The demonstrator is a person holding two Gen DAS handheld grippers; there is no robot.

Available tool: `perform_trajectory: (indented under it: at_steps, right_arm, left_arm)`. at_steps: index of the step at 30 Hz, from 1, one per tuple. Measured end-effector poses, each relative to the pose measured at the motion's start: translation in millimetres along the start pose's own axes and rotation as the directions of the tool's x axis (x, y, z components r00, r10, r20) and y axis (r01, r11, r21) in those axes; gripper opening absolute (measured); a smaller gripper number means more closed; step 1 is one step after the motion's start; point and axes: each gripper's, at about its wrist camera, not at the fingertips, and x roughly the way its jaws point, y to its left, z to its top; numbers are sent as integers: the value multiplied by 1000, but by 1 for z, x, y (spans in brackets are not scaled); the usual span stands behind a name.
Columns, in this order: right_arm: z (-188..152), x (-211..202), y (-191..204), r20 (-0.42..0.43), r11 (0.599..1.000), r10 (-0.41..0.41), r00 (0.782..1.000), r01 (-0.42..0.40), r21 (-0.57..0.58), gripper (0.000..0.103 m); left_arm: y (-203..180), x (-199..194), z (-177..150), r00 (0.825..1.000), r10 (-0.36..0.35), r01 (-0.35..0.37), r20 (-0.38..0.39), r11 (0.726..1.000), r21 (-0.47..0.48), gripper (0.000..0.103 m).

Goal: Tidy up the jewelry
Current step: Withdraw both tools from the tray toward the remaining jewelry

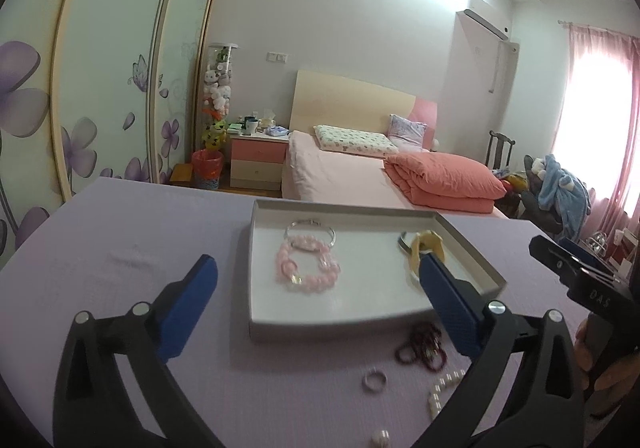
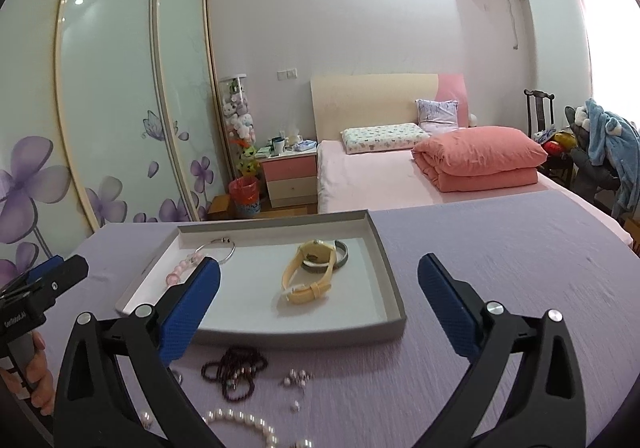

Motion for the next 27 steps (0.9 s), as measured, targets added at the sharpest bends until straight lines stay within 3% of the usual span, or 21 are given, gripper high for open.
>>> perform_trajectory:
  at_steps: [8, 15, 22, 27]
  right_arm:
    - [-31, -23, -1, -60, 999, 22, 998, -24, -27, 98]
    - [-57, -37, -11, -119, 999, 36, 992, -36, -5, 98]
    - [-72, -39, -12, -179, 1000, 30, 983, -29, 7, 98]
    - [-77, -26, -7, -257, 1000, 20, 966, -24, -15, 83]
  left_arm:
    - [-10, -45, -39, 1000, -7, 6, 5, 998, 67, 99]
    - [-1, -73, -59, 999, 28, -29, 18, 996, 84, 99]
    - [2, -77, -67, 999, 47, -47, 3, 995, 86, 99]
    - [4, -72, -66, 999, 46, -45, -16, 997, 59, 99]
